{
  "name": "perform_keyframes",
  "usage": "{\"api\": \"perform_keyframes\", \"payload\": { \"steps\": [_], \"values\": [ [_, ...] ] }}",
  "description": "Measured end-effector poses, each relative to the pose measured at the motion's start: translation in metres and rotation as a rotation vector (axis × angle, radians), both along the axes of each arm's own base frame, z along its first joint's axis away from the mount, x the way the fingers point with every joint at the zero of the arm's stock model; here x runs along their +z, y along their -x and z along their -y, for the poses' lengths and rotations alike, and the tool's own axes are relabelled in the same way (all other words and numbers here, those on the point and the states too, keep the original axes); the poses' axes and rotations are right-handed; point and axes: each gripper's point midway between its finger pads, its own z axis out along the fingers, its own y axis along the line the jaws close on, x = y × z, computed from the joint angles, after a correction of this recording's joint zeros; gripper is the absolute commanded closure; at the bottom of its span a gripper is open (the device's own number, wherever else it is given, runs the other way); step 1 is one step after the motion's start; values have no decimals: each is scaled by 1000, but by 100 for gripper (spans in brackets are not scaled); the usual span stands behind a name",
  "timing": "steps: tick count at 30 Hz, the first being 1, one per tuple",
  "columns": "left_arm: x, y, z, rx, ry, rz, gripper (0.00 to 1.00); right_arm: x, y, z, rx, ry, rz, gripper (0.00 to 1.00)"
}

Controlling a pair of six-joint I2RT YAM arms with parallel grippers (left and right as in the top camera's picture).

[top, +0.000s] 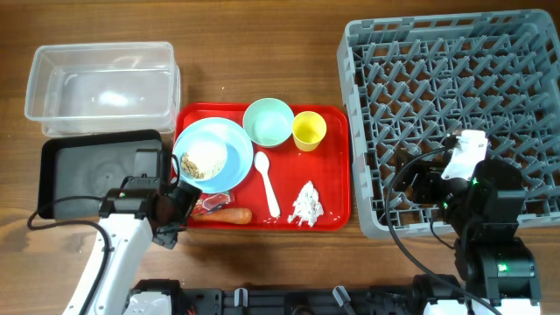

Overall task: Sort waste into correct bins and load items into the dishwasher rack
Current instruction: 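Grasp the red strawberry candy wrapper on the red tray with the left gripper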

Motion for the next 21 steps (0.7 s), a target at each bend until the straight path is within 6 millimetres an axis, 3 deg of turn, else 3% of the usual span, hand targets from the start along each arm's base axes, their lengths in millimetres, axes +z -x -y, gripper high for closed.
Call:
{"api": "perform_keyframes", "payload": {
  "steps": [7,10,11,21],
  "values": [
    [-25,-9,7,-3,38,-24,19,-1,1,0,0,0,-4,0],
    [-31,-9,8,0,44,-45,39,-1,1,0,0,0,-4,0],
    [-32,-8,8,-1,43,-46,41,-1,1,0,1,0,-4,0],
    [-31,-9,15,-30,82,-40,31,-1,1,0,0,0,-5,0]
  ]
}}
